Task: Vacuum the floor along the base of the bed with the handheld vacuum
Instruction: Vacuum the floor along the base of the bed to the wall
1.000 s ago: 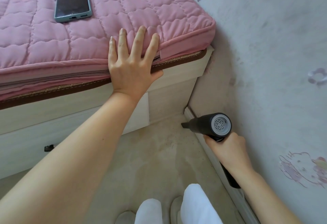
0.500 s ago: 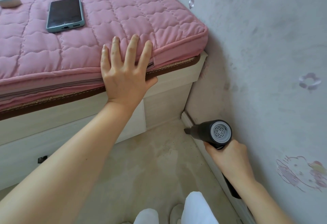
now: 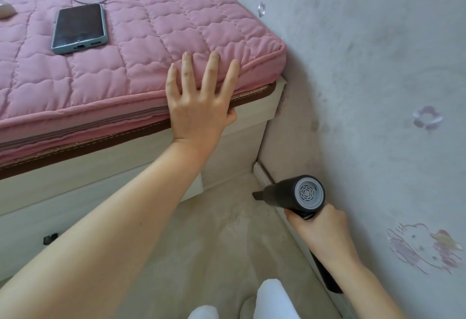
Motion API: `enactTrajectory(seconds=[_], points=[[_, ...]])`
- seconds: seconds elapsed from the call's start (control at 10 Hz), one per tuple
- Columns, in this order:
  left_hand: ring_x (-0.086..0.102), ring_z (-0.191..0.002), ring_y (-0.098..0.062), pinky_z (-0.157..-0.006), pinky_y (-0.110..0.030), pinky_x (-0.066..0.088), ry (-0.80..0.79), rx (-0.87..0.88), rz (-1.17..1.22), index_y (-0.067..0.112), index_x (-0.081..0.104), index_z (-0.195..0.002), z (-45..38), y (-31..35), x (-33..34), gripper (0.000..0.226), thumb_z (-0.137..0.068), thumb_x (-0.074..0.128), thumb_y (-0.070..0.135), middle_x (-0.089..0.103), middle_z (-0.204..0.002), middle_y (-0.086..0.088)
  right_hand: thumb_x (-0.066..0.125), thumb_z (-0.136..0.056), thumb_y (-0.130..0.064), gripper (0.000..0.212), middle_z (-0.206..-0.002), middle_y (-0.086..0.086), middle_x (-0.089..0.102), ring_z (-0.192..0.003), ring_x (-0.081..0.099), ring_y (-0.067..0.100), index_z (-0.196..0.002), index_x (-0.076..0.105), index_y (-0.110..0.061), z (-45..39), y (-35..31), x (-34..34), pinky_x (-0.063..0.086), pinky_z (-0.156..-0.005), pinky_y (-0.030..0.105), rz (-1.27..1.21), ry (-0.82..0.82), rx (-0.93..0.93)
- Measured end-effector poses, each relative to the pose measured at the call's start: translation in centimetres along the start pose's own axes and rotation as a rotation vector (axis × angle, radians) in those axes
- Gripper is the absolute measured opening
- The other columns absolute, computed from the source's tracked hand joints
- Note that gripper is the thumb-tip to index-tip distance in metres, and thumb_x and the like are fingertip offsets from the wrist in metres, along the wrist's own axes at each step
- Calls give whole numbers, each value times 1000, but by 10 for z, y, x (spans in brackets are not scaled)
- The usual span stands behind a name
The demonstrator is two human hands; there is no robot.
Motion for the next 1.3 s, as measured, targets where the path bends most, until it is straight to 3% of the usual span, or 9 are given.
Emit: enactTrajectory(seconds=[0.1,0.3,0.4,0.5,0.6,0.7,0.8,1.0,1.3], points=[[53,-129,-43,-103,-56,47,-24,14,0,29,45,-148,-1,5,6,88,-71,77,58,55,-144,-7,71,-67,-38,31,-51,4,60,-60,62,26,-59,58,-10,3,-1,1,50,-52,34,-11,-6,-4],[53,-130,-41,-103,-54,47,-20,17,-14,28,42,-149,3,5,7,82,-77,66,60,54,-145,-7,70,-65,-41,34,-51,4,60,-61,60,25,-58,57,-11,5,-4,4,50,-56,35,-13,-31,-21],[53,-130,-40,-103,-54,47,-23,13,-13,29,43,-148,4,5,8,81,-76,65,60,54,-145,-7,69,-65,-40,37,-49,7,56,-51,41,21,-56,53,-9,5,-7,5,49,-52,33,-16,-40,-30],[54,-129,-40,-102,-53,47,-12,14,-13,29,43,-147,4,5,7,77,-78,61,59,55,-144,-6,69,-65,-39,37,-49,7,54,-51,36,17,-56,50,-9,6,-10,7,46,-49,32,-22,-53,-52],[54,-129,-39,-102,-52,47,0,10,-11,30,44,-147,4,5,7,71,-82,52,57,55,-144,-5,69,-65,-39,34,-50,5,54,-59,50,26,-58,52,-11,8,-15,11,46,-51,30,-16,-82,-100],[54,-129,-39,-102,-52,47,8,12,-11,30,44,-147,4,5,6,69,-83,50,56,55,-143,-5,69,-65,-38,30,-50,2,54,-59,51,23,-58,52,-14,9,-18,15,44,-51,28,-22,-117,-128],[54,-129,-39,-102,-52,47,11,10,-7,30,43,-147,4,5,6,70,-83,50,56,55,-144,-5,68,-62,-40,31,-48,0,50,-50,39,14,-56,50,-16,10,-18,18,42,-48,26,-16,-149,-131],[55,-129,-39,-102,-52,47,17,13,-8,30,44,-146,4,5,6,72,-81,54,58,56,-143,-5,69,-64,-38,28,-50,-9,52,-49,37,9,-56,48,-22,16,-27,23,36,-45,18,-36,-201,-177],[55,-128,-39,-101,-52,48,27,7,-6,30,45,-145,5,5,5,73,-78,57,58,57,-142,-5,69,-67,-36,28,-51,-6,52,-51,35,9,-58,49,-20,20,-29,28,35,-46,17,-51,-222,-176]])
Point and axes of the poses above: each hand's wrist, its own z-axis away from the middle knuckle, its own x-axis out of the palm, y = z × x, the point moved 9 cm from there along -z, towards the middle knuckle
